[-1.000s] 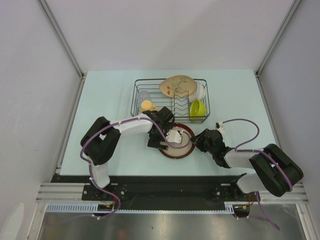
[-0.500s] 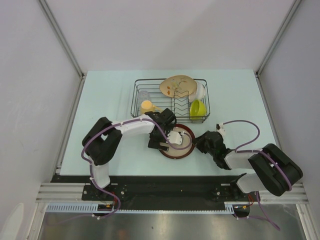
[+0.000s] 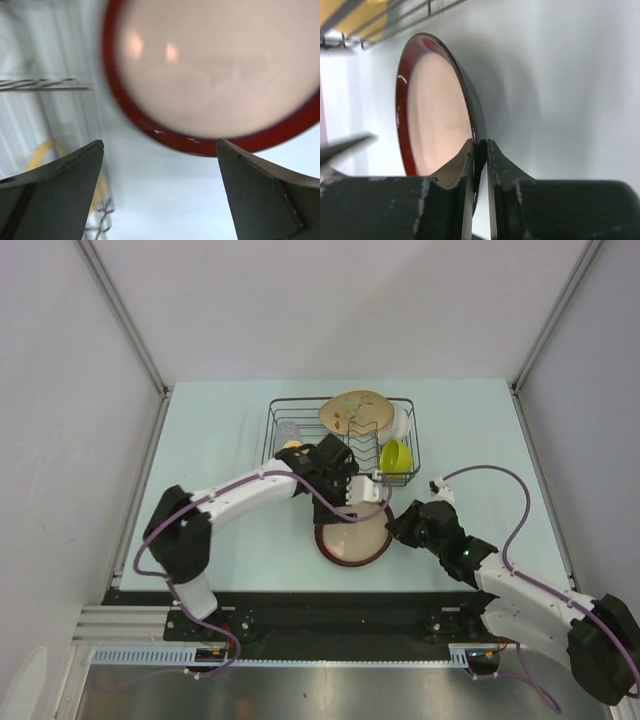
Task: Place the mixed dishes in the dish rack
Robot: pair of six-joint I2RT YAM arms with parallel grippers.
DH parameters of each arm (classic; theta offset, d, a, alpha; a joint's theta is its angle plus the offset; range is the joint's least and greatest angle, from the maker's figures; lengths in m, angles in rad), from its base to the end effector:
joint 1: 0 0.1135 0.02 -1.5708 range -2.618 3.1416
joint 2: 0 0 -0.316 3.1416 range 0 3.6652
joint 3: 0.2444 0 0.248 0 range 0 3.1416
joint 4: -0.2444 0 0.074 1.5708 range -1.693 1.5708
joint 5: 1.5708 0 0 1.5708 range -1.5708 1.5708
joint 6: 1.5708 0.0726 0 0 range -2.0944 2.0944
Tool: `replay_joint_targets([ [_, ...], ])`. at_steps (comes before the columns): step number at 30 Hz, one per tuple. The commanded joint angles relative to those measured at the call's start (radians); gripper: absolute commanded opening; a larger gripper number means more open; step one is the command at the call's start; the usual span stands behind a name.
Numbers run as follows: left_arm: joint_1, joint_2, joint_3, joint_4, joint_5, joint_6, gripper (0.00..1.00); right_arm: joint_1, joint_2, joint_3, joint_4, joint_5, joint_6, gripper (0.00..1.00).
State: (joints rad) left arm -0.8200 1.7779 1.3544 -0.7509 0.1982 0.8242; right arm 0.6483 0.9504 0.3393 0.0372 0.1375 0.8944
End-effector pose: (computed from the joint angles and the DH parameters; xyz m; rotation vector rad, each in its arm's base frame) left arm 0.2522 -0.2913 0.2446 2.0392 1.8202 -0.2706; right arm 0.1577 0.1070 0.2025 0.3572 2.2062 0.7371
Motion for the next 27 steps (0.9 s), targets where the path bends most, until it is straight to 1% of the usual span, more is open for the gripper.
replay_joint_targets([
  [1,0.067,-0.22,0.028,0.03,0.11,-0.094,1.0,0.014,-0.107,0.089,-0.137,-0.03,-0.087,0.0],
  [6,0.125,-0.362,-0.093,0.01,0.084,-0.138,1.0,0.011,-0.096,0.157,-0.197,-0.007,-0.166,0.0],
  [7,0.148,-0.403,-0.106,0.002,0.089,-0.146,1.0,0.011,-0.09,0.199,-0.227,0.003,-0.182,0.0],
  [11,0.226,-0.488,-0.121,-0.027,0.107,-0.175,1.0,0.01,-0.072,0.305,-0.263,0.025,-0.299,0.0],
  [12,0.261,-0.506,-0.118,-0.033,0.113,-0.183,1.0,0.008,-0.068,0.325,-0.269,0.025,-0.343,0.0],
  [14,0.295,-0.515,-0.117,-0.042,0.13,-0.192,1.0,0.005,-0.052,0.394,-0.269,0.024,-0.389,0.0],
  [19,0.401,-0.526,-0.107,-0.053,0.193,-0.24,1.0,0.017,0.001,0.572,-0.296,-0.019,-0.619,0.0],
  [21,0.45,-0.52,-0.1,-0.054,0.248,-0.27,1.0,0.017,0.014,0.667,-0.307,-0.029,-0.685,0.0],
  [22,0.464,-0.517,-0.095,-0.057,0.265,-0.281,1.0,0.019,0.019,0.706,-0.31,-0.027,-0.751,0.0],
  [23,0.496,-0.515,-0.092,-0.059,0.306,-0.299,1.0,0.02,0.025,0.774,-0.315,-0.018,-0.779,0.0],
  [26,0.531,-0.511,-0.107,-0.058,0.354,-0.327,1.0,0.022,0.068,0.884,-0.303,0.023,-0.893,0.0],
  [27,0.545,-0.515,-0.126,-0.053,0.371,-0.333,1.0,0.022,0.088,0.956,-0.281,0.033,-0.932,0.0],
])
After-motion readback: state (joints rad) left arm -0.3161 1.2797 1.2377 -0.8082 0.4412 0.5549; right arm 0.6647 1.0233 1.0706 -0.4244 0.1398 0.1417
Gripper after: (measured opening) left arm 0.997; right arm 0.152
